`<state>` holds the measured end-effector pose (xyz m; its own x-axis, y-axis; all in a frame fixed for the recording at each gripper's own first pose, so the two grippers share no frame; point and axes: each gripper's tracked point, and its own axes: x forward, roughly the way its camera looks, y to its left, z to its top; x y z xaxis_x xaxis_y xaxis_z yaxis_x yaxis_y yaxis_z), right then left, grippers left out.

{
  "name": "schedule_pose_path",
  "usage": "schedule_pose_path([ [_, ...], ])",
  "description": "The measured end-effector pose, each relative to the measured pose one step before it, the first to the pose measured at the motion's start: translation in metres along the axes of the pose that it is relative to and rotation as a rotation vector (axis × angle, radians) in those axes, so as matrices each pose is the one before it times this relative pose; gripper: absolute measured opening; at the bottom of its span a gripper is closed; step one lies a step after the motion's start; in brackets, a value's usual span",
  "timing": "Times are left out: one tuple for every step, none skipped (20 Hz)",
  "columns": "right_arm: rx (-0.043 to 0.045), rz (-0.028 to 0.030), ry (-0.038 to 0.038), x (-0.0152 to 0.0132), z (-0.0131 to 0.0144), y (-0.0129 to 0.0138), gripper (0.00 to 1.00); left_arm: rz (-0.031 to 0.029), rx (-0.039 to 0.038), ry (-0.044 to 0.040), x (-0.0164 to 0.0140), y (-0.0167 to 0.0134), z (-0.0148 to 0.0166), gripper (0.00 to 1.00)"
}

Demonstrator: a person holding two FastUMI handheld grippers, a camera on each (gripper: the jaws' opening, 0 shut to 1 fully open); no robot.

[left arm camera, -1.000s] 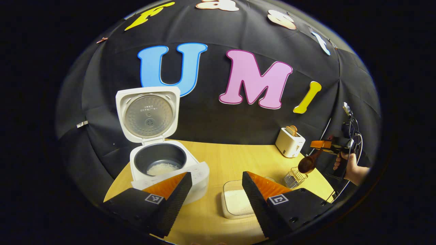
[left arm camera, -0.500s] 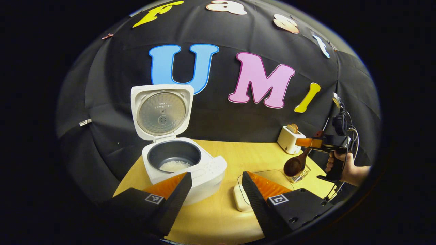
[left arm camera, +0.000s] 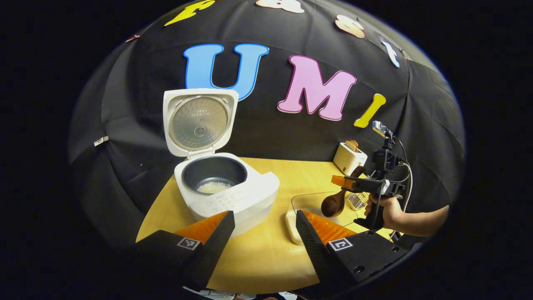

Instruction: Close the left gripper, press the button to open the rice cooker; take a wooden spoon from the chopstick holder with the right hand, scoop a spoonful of rice and pour it into the rice cooker, then put the wooden spoon back into the chopstick holder.

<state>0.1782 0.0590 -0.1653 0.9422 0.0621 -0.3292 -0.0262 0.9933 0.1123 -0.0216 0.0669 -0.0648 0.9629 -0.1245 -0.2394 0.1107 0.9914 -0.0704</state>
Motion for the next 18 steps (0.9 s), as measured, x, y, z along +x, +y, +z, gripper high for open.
schedule_pose_path([
  [-0.00187, -0.00792, 0.00889, 0.00310, -0.00796, 0.00173, 0.26, -0.00223, -0.00205, 0.00990, -0.00108, 0.00065, -0.00393, 0.96],
  [0.00642, 0.00049, 0.00973, 0.00259, -0.00750, 0.00459, 0.26, 0.00056, -0.00006, 0.01216, -0.00012, 0.00228, -0.00624, 0.96],
  [0.01131, 0.00682, 0.01697, 0.00242, -0.00916, 0.00583, 0.26, 0.00169, -0.00141, 0.00760, -0.00051, 0.00096, -0.00276, 0.95],
  [0.00957, 0.00290, 0.01975, 0.00247, -0.00846, 0.00459, 0.26, 0.00427, -0.00583, 0.00257, -0.00153, 0.00208, -0.00109, 0.92],
  [0.00867, 0.00493, 0.01515, 0.00076, -0.00687, 0.00521, 0.26, 0.00278, -0.01021, 0.00000, 0.00026, 0.00148, -0.00104, 0.96],
  [0.00686, 0.00157, 0.00025, 0.00005, -0.00096, 0.00400, 0.26, 0.00147, -0.01058, -0.00347, -0.00184, 0.00104, 0.00009, 0.96],
  [0.00354, 0.00102, -0.00021, 0.00197, -0.00058, 0.00383, 0.26, 0.00321, -0.00740, -0.00497, -0.00169, 0.00173, 0.00072, 0.96],
  [0.00536, 0.00601, 0.00775, 0.00055, -0.00245, 0.00464, 0.26, 0.00326, -0.00437, -0.00385, -0.00151, 0.00222, 0.00013, 0.96],
  [0.01302, 0.00940, 0.01350, -0.00003, -0.00308, 0.00470, 0.26, 0.00275, -0.00293, -0.00076, -0.00109, 0.00197, -0.00053, 0.96],
  [0.01545, 0.01425, 0.01938, -0.00015, -0.00399, 0.00642, 0.26, 0.00293, -0.00281, 0.00050, 0.00066, 0.00065, -0.00096, 0.96],
  [0.01691, 0.01158, 0.01275, -0.00214, -0.00316, 0.00390, 0.26, 0.00252, -0.00408, 0.00088, -0.00019, 0.00078, -0.00033, 0.96],
  [0.01289, 0.00263, 0.00600, -0.00365, -0.00162, 0.00169, 0.26, 0.00158, -0.00508, -0.00164, -0.00060, 0.00204, -0.00058, 0.96],
  [0.00721, -0.00112, 0.00481, -0.00385, -0.00182, 0.00067, 0.25, 0.00334, -0.00632, -0.00345, 0.00010, 0.00156, 0.00113, 0.96],
  [0.01045, 0.00130, 0.00827, -0.00405, -0.00307, 0.00098, 0.26, 0.00186, -0.00916, -0.00519, -0.00008, 0.00207, 0.00095, 0.96],
  [0.01447, 0.00221, 0.00826, -0.00416, -0.00336, 0.00142, 0.26, -0.00194, -0.01177, -0.00519, -0.00061, 0.00053, 0.00194, 0.96],
  [0.01815, 0.00789, 0.01117, -0.00395, -0.00298, 0.00145, 0.26, -0.00287, -0.01250, -0.00573, -0.00110, -0.00017, 0.00042, 0.96],
  [0.02035, 0.00540, 0.00945, -0.00259, -0.00230, 0.00118, 0.14, -0.00250, -0.01081, -0.00218, -0.00065, -0.00059, 0.00063, 0.96],
  [0.02272, 0.00436, 0.00935, -0.00196, -0.00233, 0.00158, 0.14, -0.00061, -0.00903, -0.00200, 0.00056, -0.00026, -0.00020, 0.96],
])
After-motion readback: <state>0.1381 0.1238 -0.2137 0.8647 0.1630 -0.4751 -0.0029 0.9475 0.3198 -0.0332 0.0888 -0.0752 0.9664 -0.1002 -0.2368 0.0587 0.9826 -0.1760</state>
